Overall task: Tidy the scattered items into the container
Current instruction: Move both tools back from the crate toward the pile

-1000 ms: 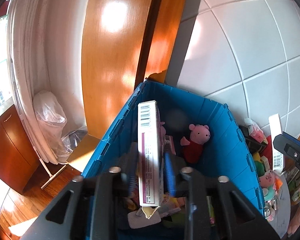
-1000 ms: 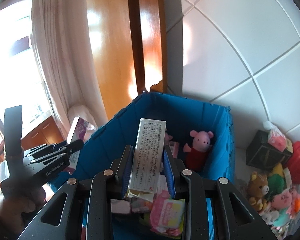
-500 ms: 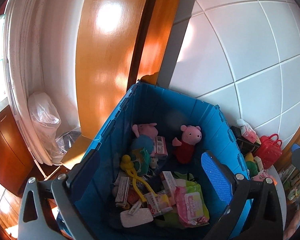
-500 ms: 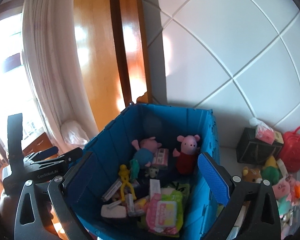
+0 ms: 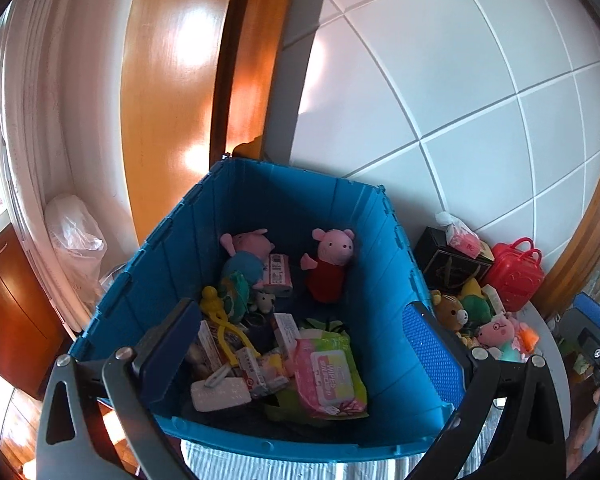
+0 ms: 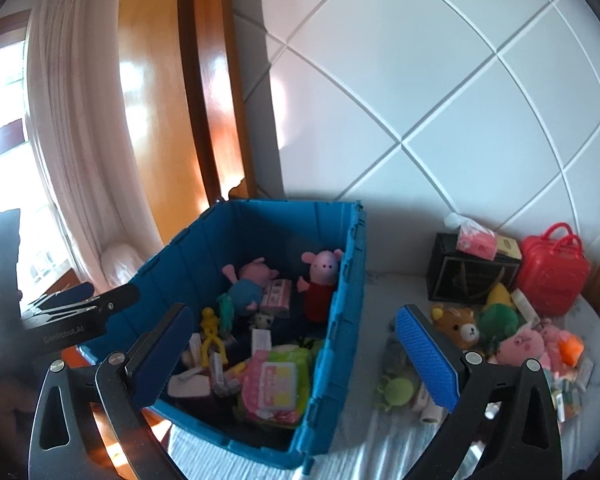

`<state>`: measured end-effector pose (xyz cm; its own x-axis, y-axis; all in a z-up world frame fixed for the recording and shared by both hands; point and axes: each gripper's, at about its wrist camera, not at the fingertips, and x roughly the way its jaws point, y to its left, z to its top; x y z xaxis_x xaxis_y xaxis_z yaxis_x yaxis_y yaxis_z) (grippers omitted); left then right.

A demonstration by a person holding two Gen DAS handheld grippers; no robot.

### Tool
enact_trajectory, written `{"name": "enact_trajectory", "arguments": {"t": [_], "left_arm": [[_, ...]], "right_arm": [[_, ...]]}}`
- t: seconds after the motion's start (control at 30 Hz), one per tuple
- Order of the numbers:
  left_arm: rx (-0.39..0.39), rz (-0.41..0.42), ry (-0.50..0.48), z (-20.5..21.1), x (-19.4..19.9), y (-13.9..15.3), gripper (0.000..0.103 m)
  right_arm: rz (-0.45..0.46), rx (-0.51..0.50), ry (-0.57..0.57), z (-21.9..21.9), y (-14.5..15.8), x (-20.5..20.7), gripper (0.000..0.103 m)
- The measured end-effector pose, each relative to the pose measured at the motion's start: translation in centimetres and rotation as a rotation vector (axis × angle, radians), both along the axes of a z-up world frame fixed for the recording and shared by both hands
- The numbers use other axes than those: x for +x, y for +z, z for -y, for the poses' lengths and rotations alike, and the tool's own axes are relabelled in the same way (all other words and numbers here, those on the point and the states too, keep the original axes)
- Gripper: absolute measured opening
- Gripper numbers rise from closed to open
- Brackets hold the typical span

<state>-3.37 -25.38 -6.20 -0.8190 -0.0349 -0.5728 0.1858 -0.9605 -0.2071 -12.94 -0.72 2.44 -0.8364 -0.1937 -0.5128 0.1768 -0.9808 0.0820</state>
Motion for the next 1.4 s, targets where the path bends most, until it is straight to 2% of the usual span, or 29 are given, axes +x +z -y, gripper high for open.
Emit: {"name": "enact_trajectory", "arguments": {"t": [0.27, 0.73, 1.03, 1.4], "left_arm": [[0.007, 0.033, -0.068, -8.0, 1.3, 0.3, 0.103], [-0.046, 0.051, -0.164, -20.0, 2.9, 1.3, 0.103], [-0.091, 0.074, -0.186, -25.2, 3.9, 1.6, 0.103], [-0.106, 0.099, -0.183, -28.3, 4.0, 1.4, 0.103]], "right_arm": [[0.031, 0.04, -0.075, -7.0, -0.8, 4.2, 0.103], [0.053, 0.058, -0.223, -17.8, -1.1, 9.9, 0.103], [0.07, 0.042, -0.258, -22.0, -1.8, 12.9, 0.103], [0.075, 0.021, -0.286, -25.5, -2.4, 15.2, 0.103]]}}
